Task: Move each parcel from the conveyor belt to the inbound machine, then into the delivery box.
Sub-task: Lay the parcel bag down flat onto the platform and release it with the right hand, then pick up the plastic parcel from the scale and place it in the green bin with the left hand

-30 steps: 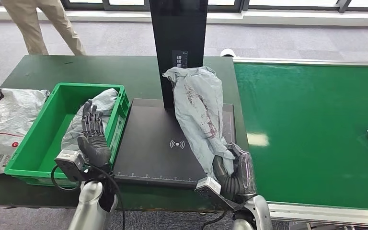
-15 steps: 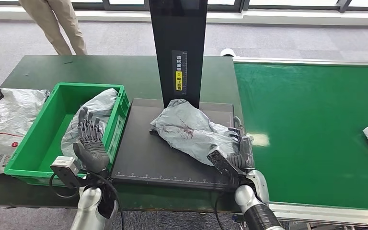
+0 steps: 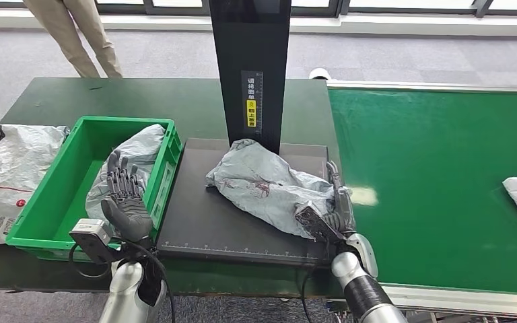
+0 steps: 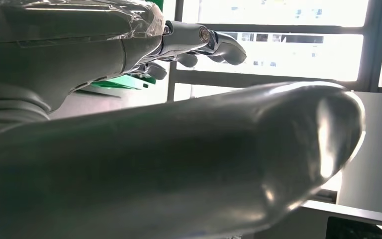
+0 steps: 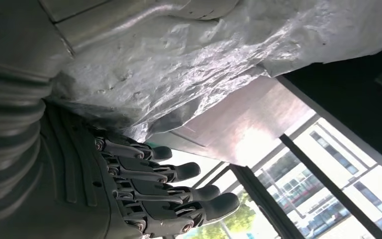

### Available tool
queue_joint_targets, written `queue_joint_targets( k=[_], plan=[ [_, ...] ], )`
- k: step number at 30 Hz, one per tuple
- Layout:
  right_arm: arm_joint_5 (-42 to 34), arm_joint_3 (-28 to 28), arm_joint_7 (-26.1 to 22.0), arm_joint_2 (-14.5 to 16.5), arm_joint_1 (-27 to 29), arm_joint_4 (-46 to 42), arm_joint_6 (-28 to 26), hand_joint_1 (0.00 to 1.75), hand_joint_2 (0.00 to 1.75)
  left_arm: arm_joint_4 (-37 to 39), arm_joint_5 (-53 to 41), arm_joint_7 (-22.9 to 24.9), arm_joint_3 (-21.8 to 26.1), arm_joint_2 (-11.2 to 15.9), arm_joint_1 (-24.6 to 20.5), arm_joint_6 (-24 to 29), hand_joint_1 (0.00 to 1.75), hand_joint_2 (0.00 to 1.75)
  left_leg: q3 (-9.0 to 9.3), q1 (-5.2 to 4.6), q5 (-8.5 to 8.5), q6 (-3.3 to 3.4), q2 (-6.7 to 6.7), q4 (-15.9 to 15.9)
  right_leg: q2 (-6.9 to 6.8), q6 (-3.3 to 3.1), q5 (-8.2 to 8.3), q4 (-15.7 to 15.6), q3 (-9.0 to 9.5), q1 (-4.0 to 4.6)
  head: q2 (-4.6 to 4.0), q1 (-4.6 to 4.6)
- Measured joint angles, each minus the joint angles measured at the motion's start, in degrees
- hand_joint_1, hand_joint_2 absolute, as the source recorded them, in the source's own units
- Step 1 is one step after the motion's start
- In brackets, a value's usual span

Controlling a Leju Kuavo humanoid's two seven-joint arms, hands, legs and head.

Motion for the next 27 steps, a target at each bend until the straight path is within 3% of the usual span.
queue_joint_targets(
  k=[5, 10, 18, 22, 27],
  plan=[
    [-3.9, -0.3, -2.3, 0.9, 0.7, -1.7, 3.3, 0.0, 1.75, -0.2, -2.1, 0.0, 0.0, -0.3, -0.1, 3.7, 0.0, 0.0, 0.0, 0.0, 0.0, 0.0, -0.02, 0.0, -0.02, 0.0, 0.0, 0.0, -0.02, 0.01, 0.0, -0.01],
    [-13.0, 3.7, -2.7, 1.0, 5.8, -14.4, 7.8, 0.0, 1.75, 0.2, -7.3, 0.0, -2.0, -0.4, -1.4, 9.1, 0.0, 0.0, -0.03, 0.0, -0.01, 0.0, -0.05, 0.0, -0.02, 0.0, -0.01, 0.0, -0.06, 0.0, 0.0, 0.0],
    [-11.6, 8.5, -1.8, 0.9, 19.2, -39.4, 14.9, 0.0, 1.75, 2.4, -10.8, 0.4, -5.5, -0.3, -3.4, 3.1, 0.0, 0.0, -0.06, 0.0, -0.07, 0.0, -0.05, 0.0, -0.03, 0.0, -0.06, 0.0, -0.07, 0.0, 0.0, 0.01],
    [-10.3, 9.2, -1.2, 0.9, 23.1, -46.5, 15.7, 0.0, 1.75, 3.0, -12.3, 1.0, -6.2, -0.4, -3.9, 2.3, 0.0, 1.75, -0.04, 0.0, -0.08, 0.0, 0.01, 0.0, 0.01, 0.0, -0.07, 0.0, -0.08, -0.01, 0.0, 0.01],
    [-7.2, 9.4, 2.1, 1.0, 27.4, -53.9, 16.1, 0.0, 1.75, 3.5, -20.1, 4.4, -8.2, -0.3, -4.9, 1.1, 0.0, 1.75, -0.04, 0.0, -0.07, 0.01, -0.02, 0.0, -0.03, 0.0, -0.07, 0.0, -0.05, -0.01, 0.0, 0.0]
  ],
)
